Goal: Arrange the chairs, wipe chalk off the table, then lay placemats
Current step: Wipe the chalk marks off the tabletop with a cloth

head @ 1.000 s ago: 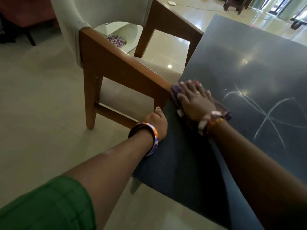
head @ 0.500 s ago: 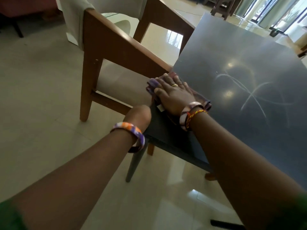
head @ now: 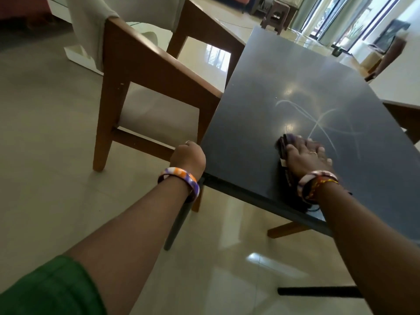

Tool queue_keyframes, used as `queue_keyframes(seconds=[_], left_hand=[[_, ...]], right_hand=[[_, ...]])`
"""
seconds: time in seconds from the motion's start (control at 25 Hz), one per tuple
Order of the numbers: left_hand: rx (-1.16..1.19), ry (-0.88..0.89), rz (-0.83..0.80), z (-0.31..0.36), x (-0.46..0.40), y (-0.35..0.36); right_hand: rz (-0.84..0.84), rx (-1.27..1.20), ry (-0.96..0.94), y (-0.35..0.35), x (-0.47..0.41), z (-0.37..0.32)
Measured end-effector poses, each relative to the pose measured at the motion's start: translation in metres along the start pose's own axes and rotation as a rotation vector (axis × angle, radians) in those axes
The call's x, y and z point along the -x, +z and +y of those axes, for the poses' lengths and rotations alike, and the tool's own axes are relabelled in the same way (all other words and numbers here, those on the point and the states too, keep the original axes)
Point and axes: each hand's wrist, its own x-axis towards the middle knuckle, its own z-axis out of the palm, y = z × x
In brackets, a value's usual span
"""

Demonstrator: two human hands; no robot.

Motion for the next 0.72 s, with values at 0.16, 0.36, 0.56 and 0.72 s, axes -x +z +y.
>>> queue_keyframes(seconds=[0.16,0.36,0.56,0.72], left_hand=[[0.016,-0.002,-0.043,0.002,0.001,-0.002],[0.222,0.027,-0.319,-0.01,0.01,-0.021],[0.19,0.133,-0.236,-0.051,0.012,-0.018],[0.215,0.17,-0.007,-0.058,-0.007,0.01]], right_hand=[[-0.023,0.02,-0.164,0.018,-0.013,-0.066],[-0.095,0.042,-0.526,0.045,0.044,-0.129],[0.195,0.176,-0.731,0.054,0.108,-0.027],[0.396,0.213,-0.369,0.046,0.112,0.092]])
